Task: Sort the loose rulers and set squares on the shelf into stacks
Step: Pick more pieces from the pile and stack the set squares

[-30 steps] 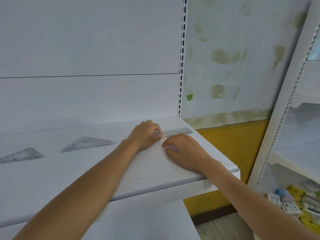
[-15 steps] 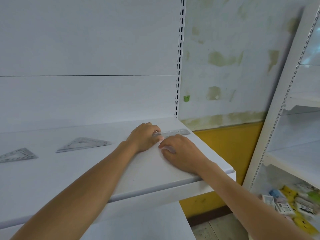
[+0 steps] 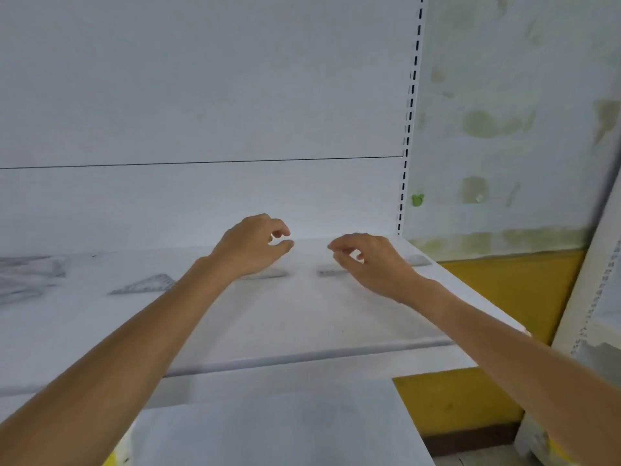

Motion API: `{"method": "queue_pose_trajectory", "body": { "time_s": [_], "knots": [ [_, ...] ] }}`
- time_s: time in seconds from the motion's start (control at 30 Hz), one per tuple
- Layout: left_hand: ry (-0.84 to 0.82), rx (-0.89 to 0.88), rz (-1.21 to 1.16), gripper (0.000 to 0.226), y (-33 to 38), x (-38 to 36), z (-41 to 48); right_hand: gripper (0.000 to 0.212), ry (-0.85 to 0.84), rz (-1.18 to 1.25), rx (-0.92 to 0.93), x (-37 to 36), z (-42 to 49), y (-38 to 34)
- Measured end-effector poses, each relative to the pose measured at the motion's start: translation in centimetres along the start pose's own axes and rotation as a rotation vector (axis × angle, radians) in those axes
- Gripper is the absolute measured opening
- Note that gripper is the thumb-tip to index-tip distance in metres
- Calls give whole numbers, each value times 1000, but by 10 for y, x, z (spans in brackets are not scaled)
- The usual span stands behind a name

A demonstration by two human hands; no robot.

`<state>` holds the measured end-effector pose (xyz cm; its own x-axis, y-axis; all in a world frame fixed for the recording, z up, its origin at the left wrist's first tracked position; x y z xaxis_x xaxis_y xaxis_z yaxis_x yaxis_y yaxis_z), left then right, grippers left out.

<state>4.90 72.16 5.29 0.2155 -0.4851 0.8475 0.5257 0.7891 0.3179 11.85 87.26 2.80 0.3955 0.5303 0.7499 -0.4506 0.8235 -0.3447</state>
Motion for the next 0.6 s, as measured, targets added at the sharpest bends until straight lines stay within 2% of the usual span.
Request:
{"method": "queue_pose_trajectory", "body": {
  "time_s": [0.2, 0.4, 0.6],
  "knots": [
    [127, 293, 71, 19, -136, 92, -90, 24, 56, 203, 235, -67, 84, -143],
    [227, 551, 151, 15, -265, 198, -212, 30, -122, 330, 396, -171, 117, -295],
    [225, 660, 223, 22, -344, 269, -297, 35, -234, 373, 443, -242, 137, -403]
  ]
}}
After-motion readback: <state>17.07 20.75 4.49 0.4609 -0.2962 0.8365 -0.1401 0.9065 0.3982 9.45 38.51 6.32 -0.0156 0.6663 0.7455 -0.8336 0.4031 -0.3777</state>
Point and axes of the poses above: each hand's wrist, its own z-axis towards the middle knuckle, its own x-axis out of the back of the hand, y = z × x, the point moved 9 cm from there along z, towards the middle knuckle, and after that the axes turned 9 degrees about x, right-handed, at the moved point
